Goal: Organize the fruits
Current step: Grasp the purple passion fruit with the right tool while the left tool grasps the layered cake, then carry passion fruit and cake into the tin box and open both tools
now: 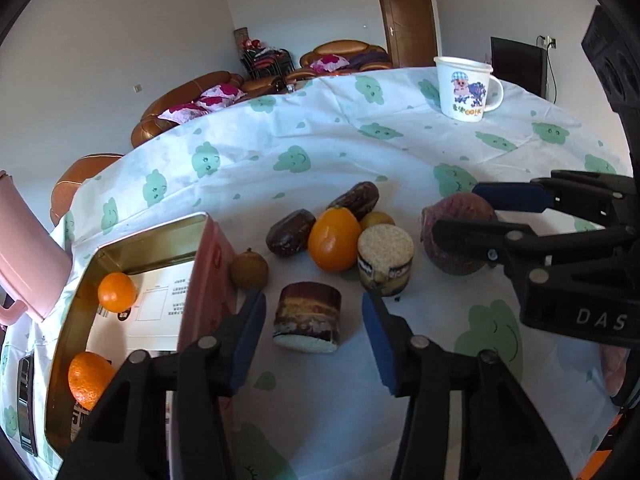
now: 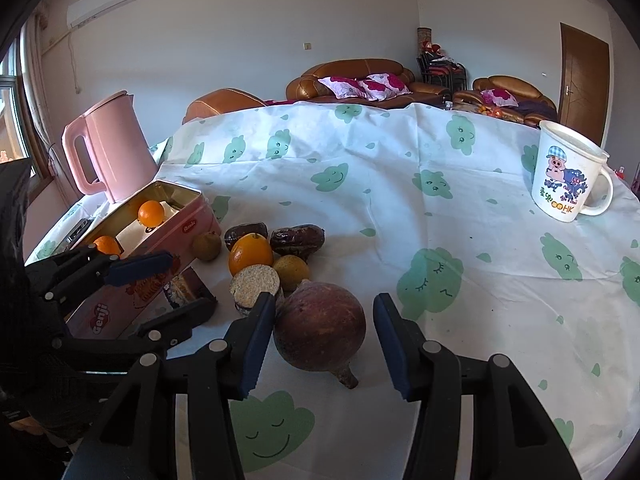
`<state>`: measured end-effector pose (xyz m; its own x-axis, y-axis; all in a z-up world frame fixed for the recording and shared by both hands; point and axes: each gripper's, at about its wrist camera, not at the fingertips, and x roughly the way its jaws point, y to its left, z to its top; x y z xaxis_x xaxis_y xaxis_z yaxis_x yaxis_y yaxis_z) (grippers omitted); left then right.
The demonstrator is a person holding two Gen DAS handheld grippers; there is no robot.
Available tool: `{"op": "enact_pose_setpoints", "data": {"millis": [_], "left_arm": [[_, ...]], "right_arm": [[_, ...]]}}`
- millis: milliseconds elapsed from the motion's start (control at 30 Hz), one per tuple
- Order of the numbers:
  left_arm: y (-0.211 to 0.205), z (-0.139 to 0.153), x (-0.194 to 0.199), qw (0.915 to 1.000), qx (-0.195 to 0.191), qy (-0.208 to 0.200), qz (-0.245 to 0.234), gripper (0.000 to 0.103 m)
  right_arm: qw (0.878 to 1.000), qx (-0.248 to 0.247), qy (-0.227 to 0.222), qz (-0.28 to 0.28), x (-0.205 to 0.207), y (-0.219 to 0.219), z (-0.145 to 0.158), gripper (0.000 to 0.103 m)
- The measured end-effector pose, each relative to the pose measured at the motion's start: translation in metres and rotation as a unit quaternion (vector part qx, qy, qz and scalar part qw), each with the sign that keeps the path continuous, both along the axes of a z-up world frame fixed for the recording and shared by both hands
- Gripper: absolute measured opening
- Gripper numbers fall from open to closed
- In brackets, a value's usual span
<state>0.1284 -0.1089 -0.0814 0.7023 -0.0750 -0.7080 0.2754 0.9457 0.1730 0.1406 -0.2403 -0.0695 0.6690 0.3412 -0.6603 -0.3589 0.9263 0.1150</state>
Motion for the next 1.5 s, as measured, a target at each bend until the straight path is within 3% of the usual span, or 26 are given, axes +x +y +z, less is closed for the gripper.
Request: {"op": "enact_pose_setpoints", "data": {"millis": [100,167,267,333,400,533,733,1233,1500], "left_arm": [[-0.003,-0.006,0.008,0.9998,0.007,0.016,0.011,0.049],[-0.004,-0.007,0.01,0.9996,0.016,0.017,0.016,0.041],[-0.004,-0.007,0.008,0.9995,0.02,0.013,0.018,0.041],[-0.001,-0.004,0.007,0.9997,0.013,0.009,0.018,0.041],[0.003,-0.001,0.005,0.9997,0.001,0.002,0.022,0.041],[0.012,0.006,0.002,0.9992,-0.023,-0.015,0.029,0.041],[0.019,0.016,-0.005,0.9972,-0.047,-0.047,0.035,0.041],[0.031,0.031,-0.024,0.9894,-0.072,-0.114,0.054,0.041],[0.034,0.036,-0.032,0.9854,-0.077,-0.14,0.058,0.041]], "right_arm": [[1.0,0.0,0.002,0.001,0.0,0.0,0.0,0.053],[1.0,0.002,0.004,0.002,0.001,-0.001,-0.001,0.053],[1.0,0.016,0.02,0.015,0.005,-0.002,-0.004,0.053],[0.999,0.018,0.042,0.027,0.01,0.0,-0.009,0.062],[0.998,0.018,0.047,0.03,0.012,0.002,-0.011,0.062],[0.999,0.017,0.03,0.032,0.006,0.003,-0.007,0.051],[0.999,0.022,0.025,0.016,0.006,-0.003,-0.004,0.051],[0.995,0.04,-0.091,0.02,-0.028,-0.009,0.023,0.05],[0.991,0.043,-0.127,0.025,-0.04,-0.011,0.03,0.05]]}}
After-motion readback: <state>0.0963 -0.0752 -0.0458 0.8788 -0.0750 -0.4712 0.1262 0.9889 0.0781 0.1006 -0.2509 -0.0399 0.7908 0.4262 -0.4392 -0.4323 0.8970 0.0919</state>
